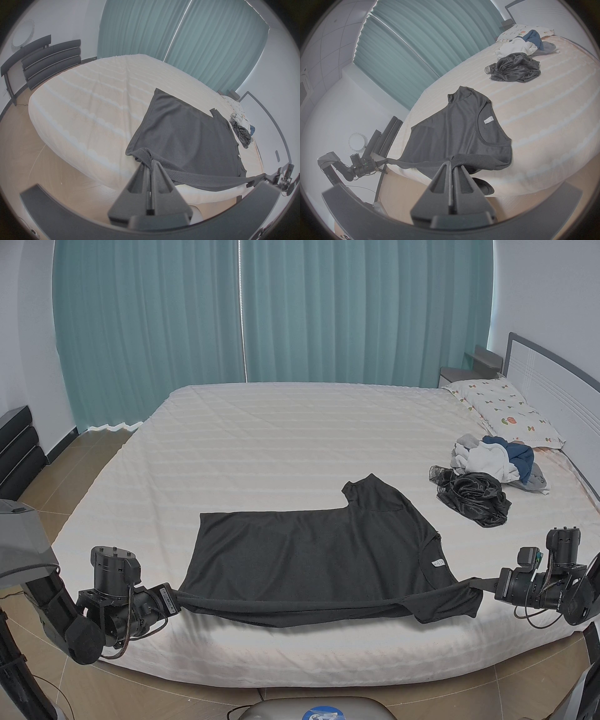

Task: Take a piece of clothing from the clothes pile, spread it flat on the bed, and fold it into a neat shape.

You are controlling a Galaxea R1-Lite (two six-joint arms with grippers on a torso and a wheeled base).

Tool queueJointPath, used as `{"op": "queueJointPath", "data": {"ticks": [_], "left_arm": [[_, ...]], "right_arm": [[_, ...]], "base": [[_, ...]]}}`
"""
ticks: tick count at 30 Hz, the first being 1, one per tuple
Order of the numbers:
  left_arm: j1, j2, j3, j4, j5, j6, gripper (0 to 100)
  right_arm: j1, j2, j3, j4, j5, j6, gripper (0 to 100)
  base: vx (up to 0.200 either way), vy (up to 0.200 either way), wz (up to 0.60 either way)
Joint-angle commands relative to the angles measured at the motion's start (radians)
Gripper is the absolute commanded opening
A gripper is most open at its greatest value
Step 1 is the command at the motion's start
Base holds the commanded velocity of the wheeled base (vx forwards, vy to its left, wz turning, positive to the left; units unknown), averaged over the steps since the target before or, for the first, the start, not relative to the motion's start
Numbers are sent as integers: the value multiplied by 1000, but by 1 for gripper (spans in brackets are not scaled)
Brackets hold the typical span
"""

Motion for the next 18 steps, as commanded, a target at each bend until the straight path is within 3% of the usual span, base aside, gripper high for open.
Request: {"op": "queueJointPath", "data": {"ticks": [1,9,18], "left_arm": [[-12,-49,15,3,0,-3,0],[-14,-25,49,29,0,-1,0],[5,84,-100,31,-2,-1,0]], "right_arm": [[-4,-7,14,-1,0,-3,0],[-2,-5,19,-1,0,-5,0],[-1,65,-73,-1,-1,4,0]], "base": [[0,0,0],[0,0,0],[0,0,0]]}}
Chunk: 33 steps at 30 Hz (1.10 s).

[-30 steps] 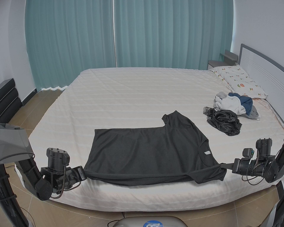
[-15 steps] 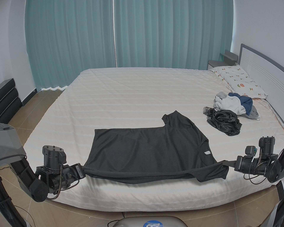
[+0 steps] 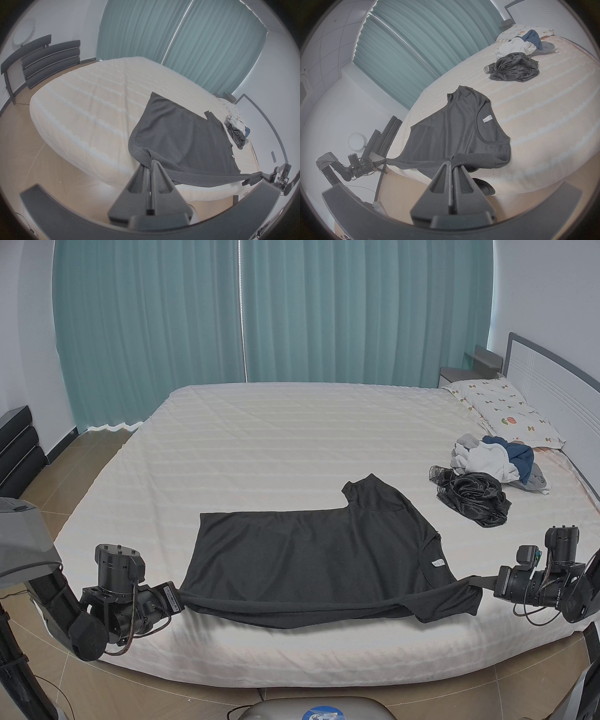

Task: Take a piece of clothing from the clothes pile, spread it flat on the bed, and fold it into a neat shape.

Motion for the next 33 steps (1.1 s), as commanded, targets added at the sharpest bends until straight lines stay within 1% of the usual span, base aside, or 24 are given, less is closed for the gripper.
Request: {"op": "queueJointPath", "data": {"ticks": [1,8,13,16,18,21,25,29,33], "left_arm": [[12,92,-88,0,1,-1,0],[40,182,-207,0,4,-12,0],[52,205,-282,1,8,-122,0],[52,212,-282,0,11,-130,0],[55,209,-275,-2,25,-136,0],[64,190,-262,-2,31,-160,0],[72,140,-223,0,30,-160,0],[70,116,-187,-2,30,-159,0],[70,109,-187,0,28,-156,0]], "right_arm": [[3,61,-69,-1,-3,6,0],[8,150,-176,-1,-12,9,0],[9,212,-224,-2,-24,32,0],[9,224,-227,-7,-28,49,0],[9,226,-221,-39,-26,63,0],[9,216,-191,-107,-28,84,0],[12,195,-141,-205,-29,112,0],[12,181,-106,-225,-29,115,0],[12,166,-81,-226,-26,115,0]], "base": [[0,0,0],[0,0,0],[0,0,0],[0,0,0],[0,0,0],[0,0,0],[0,0,0],[0,0,0],[0,0,0]]}}
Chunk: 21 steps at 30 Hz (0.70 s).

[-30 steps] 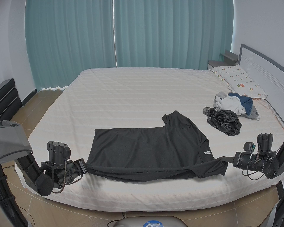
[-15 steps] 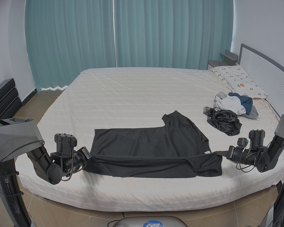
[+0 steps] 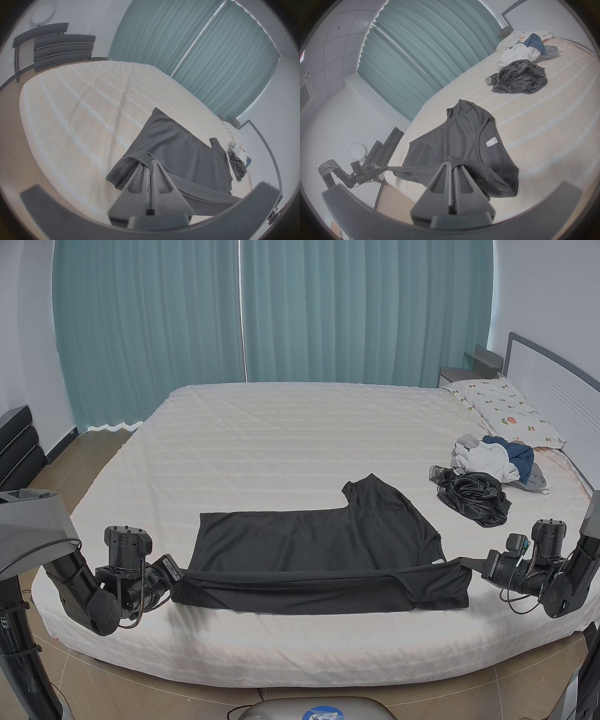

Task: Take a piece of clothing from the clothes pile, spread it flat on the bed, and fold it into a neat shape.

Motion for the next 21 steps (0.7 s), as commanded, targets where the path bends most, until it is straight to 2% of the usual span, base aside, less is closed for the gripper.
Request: {"op": "queueJointPath", "data": {"ticks": [1,9,21], "left_arm": [[1,-20,3,0,0,1,0],[3,40,-70,20,-12,5,0],[-2,221,-333,199,-14,3,0]], "right_arm": [[0,-19,20,-1,1,0,0],[19,49,-38,2,-10,0,0],[42,254,-192,11,-82,3,0]], "base": [[0,0,0],[0,0,0],[0,0,0]]}}
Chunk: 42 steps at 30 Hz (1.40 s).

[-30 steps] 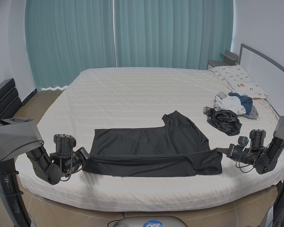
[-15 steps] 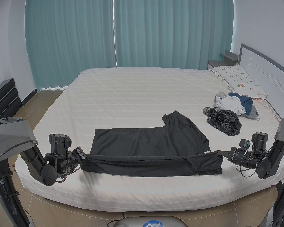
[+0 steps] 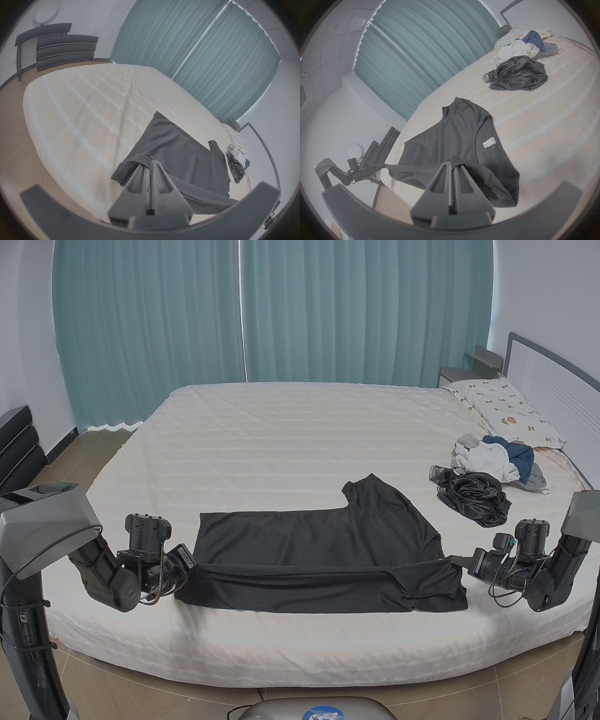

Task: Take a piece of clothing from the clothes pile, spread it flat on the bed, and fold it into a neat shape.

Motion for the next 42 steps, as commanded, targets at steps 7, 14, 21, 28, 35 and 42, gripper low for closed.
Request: {"op": "queueJointPath", "data": {"ticks": [7,14,21,28,35,42], "left_arm": [[-3,180,-168,71,-1,-7,0],[-4,220,-220,68,1,-8,0],[-4,225,-241,65,2,-33,0],[-6,225,-249,63,2,-41,100],[-6,220,-246,63,12,-78,100],[32,117,-169,69,-1,-107,100]], "right_arm": [[20,198,-98,-17,-65,20,0],[25,249,-107,-151,-78,90,0],[25,261,-107,-169,-84,92,0],[28,267,-109,-172,-85,92,100],[26,235,-98,-177,-85,113,100],[12,142,-73,-217,-93,270,100]], "base": [[0,0,0],[0,0,0],[0,0,0],[0,0,0],[0,0,0],[0,0,0]]}}
